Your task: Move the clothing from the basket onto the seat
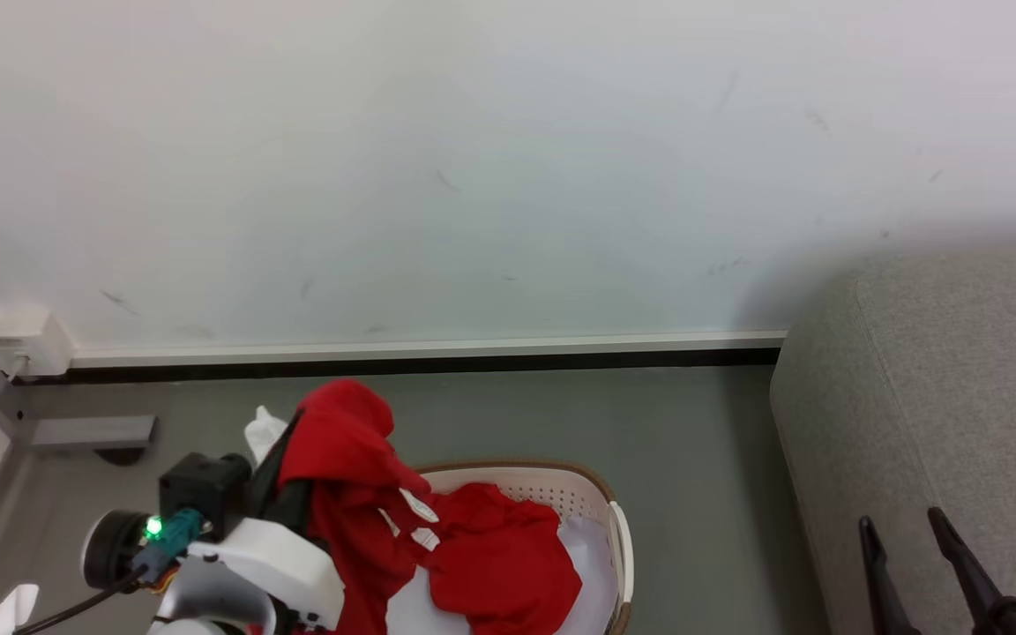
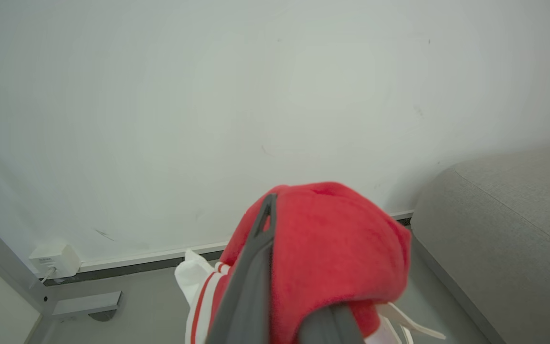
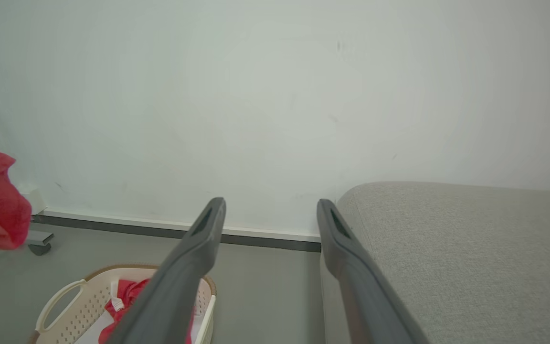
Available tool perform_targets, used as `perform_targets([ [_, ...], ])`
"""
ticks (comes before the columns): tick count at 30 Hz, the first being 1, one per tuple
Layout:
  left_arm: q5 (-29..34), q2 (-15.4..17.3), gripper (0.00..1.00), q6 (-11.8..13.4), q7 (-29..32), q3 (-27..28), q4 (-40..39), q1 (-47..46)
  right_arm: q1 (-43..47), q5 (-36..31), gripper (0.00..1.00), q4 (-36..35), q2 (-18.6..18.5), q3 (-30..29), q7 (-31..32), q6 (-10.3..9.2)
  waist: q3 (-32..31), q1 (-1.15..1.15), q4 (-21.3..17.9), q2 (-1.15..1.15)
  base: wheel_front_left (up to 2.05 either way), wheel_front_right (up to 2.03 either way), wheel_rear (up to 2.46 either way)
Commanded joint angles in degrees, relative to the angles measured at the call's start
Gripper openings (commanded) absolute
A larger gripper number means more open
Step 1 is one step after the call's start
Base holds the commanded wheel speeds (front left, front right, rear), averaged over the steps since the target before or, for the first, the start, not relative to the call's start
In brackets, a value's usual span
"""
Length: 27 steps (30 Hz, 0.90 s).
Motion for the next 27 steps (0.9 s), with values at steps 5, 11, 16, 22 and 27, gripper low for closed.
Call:
perform_targets([
  [5,-0.6,0.4,0.0,-0.7,1.1,-0.8,-1.8,0.8,-1.8,2.0,1.0,-1.1,-1.7,3.9,0.0,-0.13,0.0,0.01,-0.4,0.0,0.0,0.0,0.0],
  [11,-1.0,-0.3,0.0,-2.0,2.6,-3.0,-3.9,-1.3,-5.8,4.9,1.0,-3.4,-5.1,12.9,0.0,-0.13,0.2,0.01,-1.1,0.0,0.0,0.0,0.0],
  [16,-0.8,-1.8,0.0,-3.5,3.6,-5.9,-4.1,-4.0,-11.0,7.3,1.0,-6.2,-7.8,22.7,1.9,-0.14,0.3,0.01,-1.7,0.0,0.0,0.0,0.0],
  [22,-0.3,-4.2,0.0,-5.0,4.6,-9.9,-3.4,-7.2,-16.5,9.7,1.0,-8.4,-8.4,32.2,4.1,-0.14,0.6,0.01,-2.5,0.0,0.0,0.0,0.0],
  [27,0.5,-5.8,0.0,-6.2,5.6,-13.5,-2.9,-9.5,-20.1,9.6,1.0,-7.4,-8.0,37.6,5.2,-0.14,1.1,0.01,-2.8,0.0,0.0,0.0,0.0],
])
